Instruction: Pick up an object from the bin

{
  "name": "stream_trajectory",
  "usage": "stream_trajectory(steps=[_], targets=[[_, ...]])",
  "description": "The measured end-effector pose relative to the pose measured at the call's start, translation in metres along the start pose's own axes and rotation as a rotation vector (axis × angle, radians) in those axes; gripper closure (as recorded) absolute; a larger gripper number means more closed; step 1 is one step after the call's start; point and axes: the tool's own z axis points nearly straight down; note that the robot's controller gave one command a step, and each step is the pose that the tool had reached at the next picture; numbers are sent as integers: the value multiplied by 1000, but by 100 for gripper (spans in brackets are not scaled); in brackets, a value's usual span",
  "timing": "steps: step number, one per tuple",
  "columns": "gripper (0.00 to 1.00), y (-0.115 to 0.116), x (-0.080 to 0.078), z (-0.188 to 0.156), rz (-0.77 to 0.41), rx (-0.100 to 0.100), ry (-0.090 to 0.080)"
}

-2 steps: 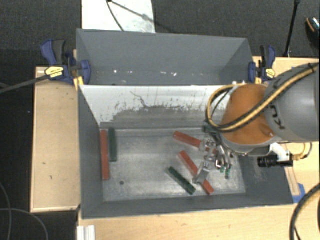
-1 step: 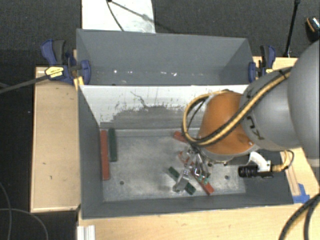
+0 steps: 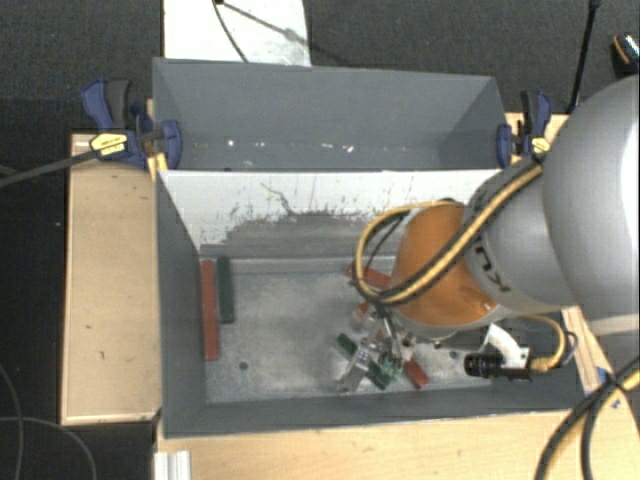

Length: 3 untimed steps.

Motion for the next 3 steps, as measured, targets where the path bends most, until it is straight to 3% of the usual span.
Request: stream_trajectory(steps=[1, 2, 3], targets=[[0, 0, 0, 0, 2, -1, -1], [100, 0, 0, 0, 5, -1, -1], [100, 1, -1, -106, 3, -6, -10]])
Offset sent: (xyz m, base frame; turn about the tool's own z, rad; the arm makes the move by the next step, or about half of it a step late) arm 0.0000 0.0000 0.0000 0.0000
